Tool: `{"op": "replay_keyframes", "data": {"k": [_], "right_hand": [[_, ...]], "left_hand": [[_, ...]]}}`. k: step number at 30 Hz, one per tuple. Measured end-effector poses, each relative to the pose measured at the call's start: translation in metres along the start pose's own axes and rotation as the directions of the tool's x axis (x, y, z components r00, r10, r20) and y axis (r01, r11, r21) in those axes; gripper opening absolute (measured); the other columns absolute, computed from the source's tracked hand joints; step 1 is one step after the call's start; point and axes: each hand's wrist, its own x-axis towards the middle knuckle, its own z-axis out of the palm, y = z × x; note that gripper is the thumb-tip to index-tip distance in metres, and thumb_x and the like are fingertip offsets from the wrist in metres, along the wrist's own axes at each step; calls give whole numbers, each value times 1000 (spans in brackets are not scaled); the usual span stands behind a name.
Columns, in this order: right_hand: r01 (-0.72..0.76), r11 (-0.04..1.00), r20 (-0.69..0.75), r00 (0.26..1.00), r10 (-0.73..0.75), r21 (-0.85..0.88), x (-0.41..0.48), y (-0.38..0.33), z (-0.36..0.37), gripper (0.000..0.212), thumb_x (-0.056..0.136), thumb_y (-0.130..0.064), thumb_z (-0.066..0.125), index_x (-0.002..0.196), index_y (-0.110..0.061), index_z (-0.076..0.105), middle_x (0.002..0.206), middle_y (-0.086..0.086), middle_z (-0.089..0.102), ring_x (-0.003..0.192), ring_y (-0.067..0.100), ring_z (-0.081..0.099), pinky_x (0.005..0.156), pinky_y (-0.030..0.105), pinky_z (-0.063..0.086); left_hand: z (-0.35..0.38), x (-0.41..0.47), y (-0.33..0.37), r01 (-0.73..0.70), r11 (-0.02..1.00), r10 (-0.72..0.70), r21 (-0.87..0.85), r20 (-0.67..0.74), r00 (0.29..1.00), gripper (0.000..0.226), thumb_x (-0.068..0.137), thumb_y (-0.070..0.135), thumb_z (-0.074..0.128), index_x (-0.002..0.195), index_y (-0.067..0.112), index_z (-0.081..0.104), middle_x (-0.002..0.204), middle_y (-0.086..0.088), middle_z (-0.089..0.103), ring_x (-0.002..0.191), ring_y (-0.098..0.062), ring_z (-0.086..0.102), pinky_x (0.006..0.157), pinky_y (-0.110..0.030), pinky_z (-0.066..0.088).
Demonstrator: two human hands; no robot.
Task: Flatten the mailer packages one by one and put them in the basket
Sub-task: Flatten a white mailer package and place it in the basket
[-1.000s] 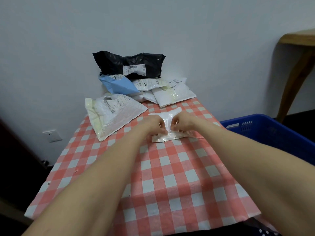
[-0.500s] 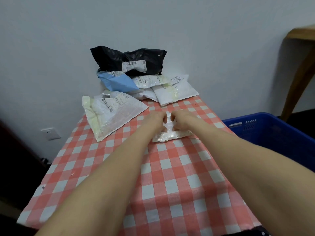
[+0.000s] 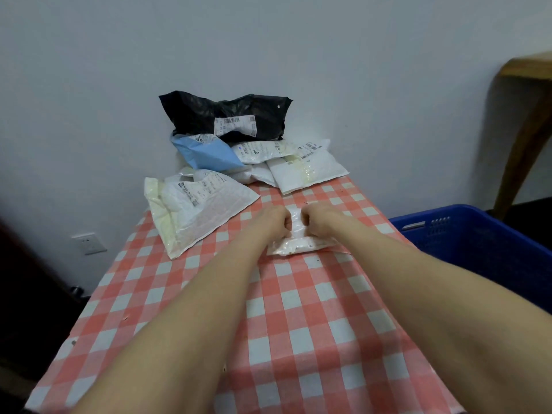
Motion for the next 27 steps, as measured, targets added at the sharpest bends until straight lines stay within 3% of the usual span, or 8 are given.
{"op": "replay_keyframes", "data": {"k": [3,6,11,16,20,22,27], "right_hand": [[-19,983,-75,997,33,181,-1,6,-12,22,91,-25,62,111,-17,58,120,6,59,104,24,58,84,32,45],[-40,981,-157,985,71,192,1,10,-23,33,93,-25,60,125,-18,54,128,6,52,111,25,55,80,30,42],[15,988,-31,999,-10,157,14,3,-18,52,88,-24,68,135,-18,49,136,4,51,114,23,56,90,31,47],[16,989,79,996,-28,148,21,-5,-11,46,92,-24,63,135,-12,48,127,10,57,92,25,64,82,36,55],[16,999,127,992,-22,48,23,-4,-7,47,96,-27,56,138,-10,44,136,9,52,118,28,54,98,37,45],[20,1000,148,989,-23,19,23,-4,-8,48,97,-28,53,140,-8,42,138,9,51,122,28,51,99,36,43],[26,1000,194,981,-22,-15,24,-5,-10,43,99,-30,50,136,-6,45,127,12,56,90,24,56,76,32,47]], "left_hand": [[-10,0,-7,13,997,-17,-76,-57,998,12,85,23,68,92,13,64,95,-3,63,93,-21,60,77,-29,45],[-19,5,-14,58,989,-79,-135,-162,984,21,84,23,69,102,15,60,105,-5,60,98,-22,57,79,-29,42],[-15,16,-10,20,993,-27,-120,-53,998,44,81,27,73,120,17,56,125,-7,52,107,-22,55,90,-31,46],[-11,21,-3,39,996,-36,-80,31,999,39,89,25,65,126,16,54,131,-11,48,109,-25,57,90,-32,45],[-8,23,-1,70,992,-68,-103,21,997,37,89,22,66,124,15,55,133,-10,50,114,-26,55,95,-34,45],[-8,24,0,87,992,-84,-93,35,996,37,89,22,66,123,15,55,132,-9,51,115,-25,54,94,-33,44],[-11,27,1,106,990,-100,-91,69,993,37,90,21,65,124,13,54,126,-11,56,110,-26,59,91,-32,48]]}}
